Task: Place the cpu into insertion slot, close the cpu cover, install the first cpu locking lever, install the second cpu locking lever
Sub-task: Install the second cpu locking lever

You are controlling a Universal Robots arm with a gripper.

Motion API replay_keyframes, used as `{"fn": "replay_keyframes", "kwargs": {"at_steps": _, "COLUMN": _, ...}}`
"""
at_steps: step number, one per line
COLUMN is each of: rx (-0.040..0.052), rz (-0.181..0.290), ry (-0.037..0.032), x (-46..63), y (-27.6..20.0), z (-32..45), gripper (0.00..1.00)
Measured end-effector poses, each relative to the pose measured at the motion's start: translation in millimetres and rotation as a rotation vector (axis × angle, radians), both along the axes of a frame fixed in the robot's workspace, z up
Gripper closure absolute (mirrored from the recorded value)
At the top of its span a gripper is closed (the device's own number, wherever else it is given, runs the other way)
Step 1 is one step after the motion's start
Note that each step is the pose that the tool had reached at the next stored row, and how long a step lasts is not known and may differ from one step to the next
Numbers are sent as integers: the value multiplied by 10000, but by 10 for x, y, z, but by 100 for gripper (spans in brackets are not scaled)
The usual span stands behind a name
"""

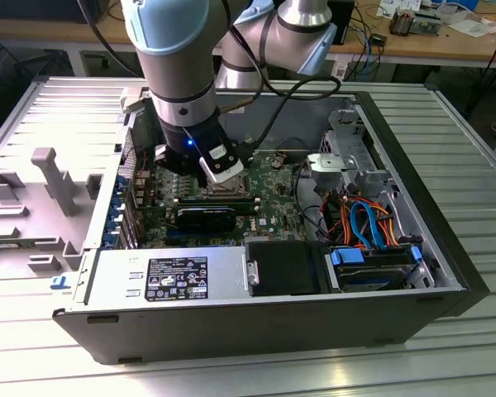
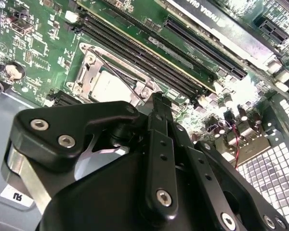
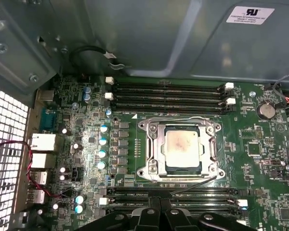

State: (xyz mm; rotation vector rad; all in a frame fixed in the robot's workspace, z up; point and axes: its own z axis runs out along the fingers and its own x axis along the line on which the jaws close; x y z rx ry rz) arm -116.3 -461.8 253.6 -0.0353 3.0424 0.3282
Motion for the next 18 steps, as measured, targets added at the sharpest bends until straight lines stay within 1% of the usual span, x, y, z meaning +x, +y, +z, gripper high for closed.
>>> {"fn": "replay_keyframes", "kwargs": {"at_steps": 3, "rx": -1, "rz": -1, "ry": 0, "x": 0, "y": 5, "z": 87, "gripper": 89}}
{"fn": "replay_keyframes", "kwargs": {"at_steps": 5, "rx": 0, "rz": 0, "ry": 0, "x": 0, "y": 5, "z": 114, "gripper": 89}}
{"fn": "replay_keyframes", "kwargs": {"at_steps": 6, "rx": 2, "rz": -1, "ry": 0, "x": 0, "y": 5, "z": 113, "gripper": 89}}
{"fn": "replay_keyframes", "kwargs": {"at_steps": 7, "rx": 4, "rz": -2, "ry": 16, "x": 3, "y": 5, "z": 113, "gripper": 89}}
{"fn": "replay_keyframes", "kwargs": {"at_steps": 8, "rx": 8, "rz": -1, "ry": 44, "x": 10, "y": 5, "z": 112, "gripper": 89}}
{"fn": "replay_keyframes", "kwargs": {"at_steps": 11, "rx": 7, "rz": -1, "ry": 169, "x": 49, "y": 5, "z": 94, "gripper": 89}}
{"fn": "replay_keyframes", "kwargs": {"at_steps": 12, "rx": 8, "rz": -2, "ry": 218, "x": 67, "y": 5, "z": 81, "gripper": 89}}
{"fn": "replay_keyframes", "kwargs": {"at_steps": 13, "rx": 6, "rz": -2, "ry": 299, "x": 102, "y": 5, "z": 59, "gripper": 89}}
{"fn": "replay_keyframes", "kwargs": {"at_steps": 14, "rx": 6, "rz": -1, "ry": 340, "x": 121, "y": 5, "z": 49, "gripper": 89}}
{"fn": "replay_keyframes", "kwargs": {"at_steps": 16, "rx": 8, "rz": 0, "ry": 400, "x": 155, "y": 5, "z": 30, "gripper": 89}}
{"fn": "replay_keyframes", "kwargs": {"at_steps": 18, "rx": 8, "rz": -3, "ry": 411, "x": 156, "y": 5, "z": 14, "gripper": 89}}
